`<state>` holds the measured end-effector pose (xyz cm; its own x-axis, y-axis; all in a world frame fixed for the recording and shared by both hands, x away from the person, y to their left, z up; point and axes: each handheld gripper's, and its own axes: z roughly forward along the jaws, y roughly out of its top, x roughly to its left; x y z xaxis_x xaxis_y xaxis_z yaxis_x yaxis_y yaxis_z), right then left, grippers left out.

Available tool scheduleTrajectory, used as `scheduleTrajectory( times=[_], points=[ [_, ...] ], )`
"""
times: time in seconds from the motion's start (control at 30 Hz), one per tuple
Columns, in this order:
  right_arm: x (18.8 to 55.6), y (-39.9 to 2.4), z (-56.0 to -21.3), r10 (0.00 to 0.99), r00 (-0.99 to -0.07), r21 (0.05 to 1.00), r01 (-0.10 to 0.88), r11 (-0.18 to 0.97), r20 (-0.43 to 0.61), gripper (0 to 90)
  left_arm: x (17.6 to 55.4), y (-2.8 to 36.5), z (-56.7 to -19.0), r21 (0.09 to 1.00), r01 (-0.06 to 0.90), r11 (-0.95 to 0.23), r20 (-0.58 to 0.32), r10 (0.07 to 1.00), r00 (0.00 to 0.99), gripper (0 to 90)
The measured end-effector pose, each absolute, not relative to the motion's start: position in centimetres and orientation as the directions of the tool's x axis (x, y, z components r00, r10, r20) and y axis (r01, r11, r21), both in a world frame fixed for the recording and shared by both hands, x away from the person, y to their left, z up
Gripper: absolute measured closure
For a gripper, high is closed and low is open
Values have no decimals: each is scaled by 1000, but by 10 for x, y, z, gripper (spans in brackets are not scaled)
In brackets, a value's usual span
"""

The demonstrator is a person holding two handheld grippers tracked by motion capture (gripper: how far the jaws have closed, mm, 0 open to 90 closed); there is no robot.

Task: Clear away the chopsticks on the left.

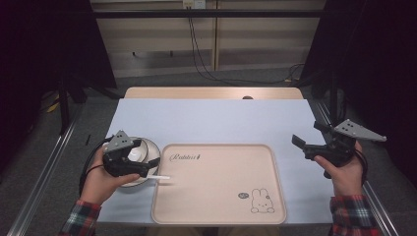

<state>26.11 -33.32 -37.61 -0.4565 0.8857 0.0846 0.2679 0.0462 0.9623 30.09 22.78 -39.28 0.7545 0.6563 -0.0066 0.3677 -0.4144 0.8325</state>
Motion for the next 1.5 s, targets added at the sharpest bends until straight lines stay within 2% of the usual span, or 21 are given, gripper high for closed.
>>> scheduleTrajectory(
  times=[0.47, 0.63, 0.73, 1.0, 1.3, 1.5],
  points=[
    [261, -337, -376, 892, -444, 964, 265, 38, 87, 7, 298, 210, -400, 791, 370, -487, -13, 591, 807, 105],
    [261, -336, -376, 888, -453, 963, 264, 44, 83, 8, 297, 203, -405, 736, 353, -577, 21, 541, 841, 111],
    [261, -336, -376, 886, -456, 963, 265, 46, 83, 8, 296, 201, -408, 721, 359, -593, 9, 526, 850, 118],
    [261, -335, -376, 886, -456, 963, 266, 46, 84, 10, 295, 199, -411, 667, 330, -668, 29, 466, 884, 163],
    [261, -335, -376, 887, -453, 961, 272, 45, 86, 12, 295, 199, -412, 641, 296, -709, 45, 419, 907, 250],
    [261, -334, -377, 884, -459, 961, 272, 43, 90, 14, 293, 199, -414, 624, 270, -733, 47, 380, 924, 273]
  ],
)
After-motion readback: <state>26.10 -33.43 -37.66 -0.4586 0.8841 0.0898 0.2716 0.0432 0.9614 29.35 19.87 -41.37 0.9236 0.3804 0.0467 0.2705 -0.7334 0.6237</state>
